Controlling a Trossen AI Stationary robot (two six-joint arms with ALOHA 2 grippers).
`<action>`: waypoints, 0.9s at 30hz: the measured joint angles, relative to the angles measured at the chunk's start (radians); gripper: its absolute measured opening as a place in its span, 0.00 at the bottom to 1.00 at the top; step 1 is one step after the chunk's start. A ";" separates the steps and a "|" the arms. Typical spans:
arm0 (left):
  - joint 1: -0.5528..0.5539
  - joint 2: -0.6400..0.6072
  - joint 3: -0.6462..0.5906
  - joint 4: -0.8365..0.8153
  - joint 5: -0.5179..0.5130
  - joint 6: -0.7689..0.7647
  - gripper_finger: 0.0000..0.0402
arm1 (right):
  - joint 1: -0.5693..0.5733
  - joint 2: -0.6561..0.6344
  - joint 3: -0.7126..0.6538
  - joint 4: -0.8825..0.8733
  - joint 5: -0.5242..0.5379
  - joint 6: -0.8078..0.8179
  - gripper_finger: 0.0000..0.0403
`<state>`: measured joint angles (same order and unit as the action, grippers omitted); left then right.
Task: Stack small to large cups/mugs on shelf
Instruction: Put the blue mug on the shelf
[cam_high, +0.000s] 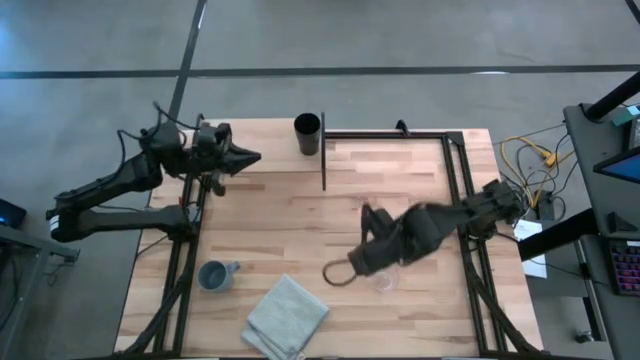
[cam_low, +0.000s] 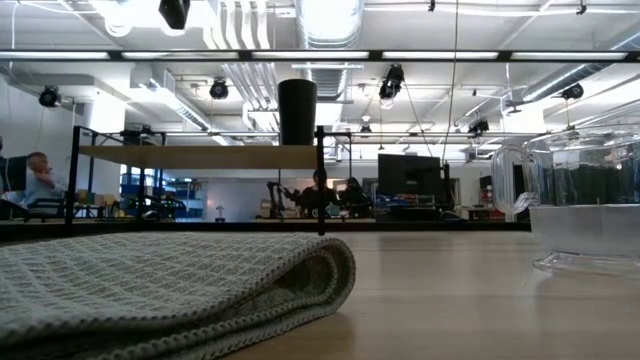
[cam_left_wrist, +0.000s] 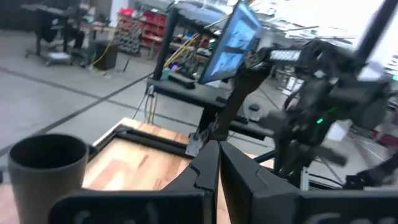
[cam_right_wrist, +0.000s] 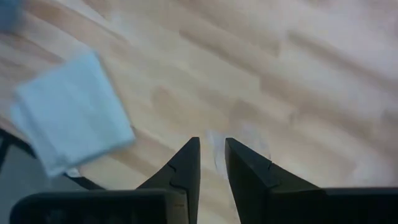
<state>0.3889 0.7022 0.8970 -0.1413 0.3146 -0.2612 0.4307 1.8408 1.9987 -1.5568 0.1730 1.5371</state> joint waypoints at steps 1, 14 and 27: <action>0.000 -0.012 0.001 -0.002 0.016 0.006 0.00 | 0.013 0.000 -0.025 0.008 -0.026 0.045 0.17; -0.028 -0.097 -0.017 -0.515 0.052 -0.055 0.00 | 0.095 0.000 -0.179 0.270 -0.080 0.167 0.16; -0.039 -0.122 -0.037 -0.794 0.012 -0.040 0.00 | 0.046 0.004 -0.271 0.847 0.325 -0.477 0.17</action>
<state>0.3496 0.5804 0.8597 -0.9356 0.3262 -0.3012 0.4772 1.8443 1.7276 -0.7102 0.4979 1.0598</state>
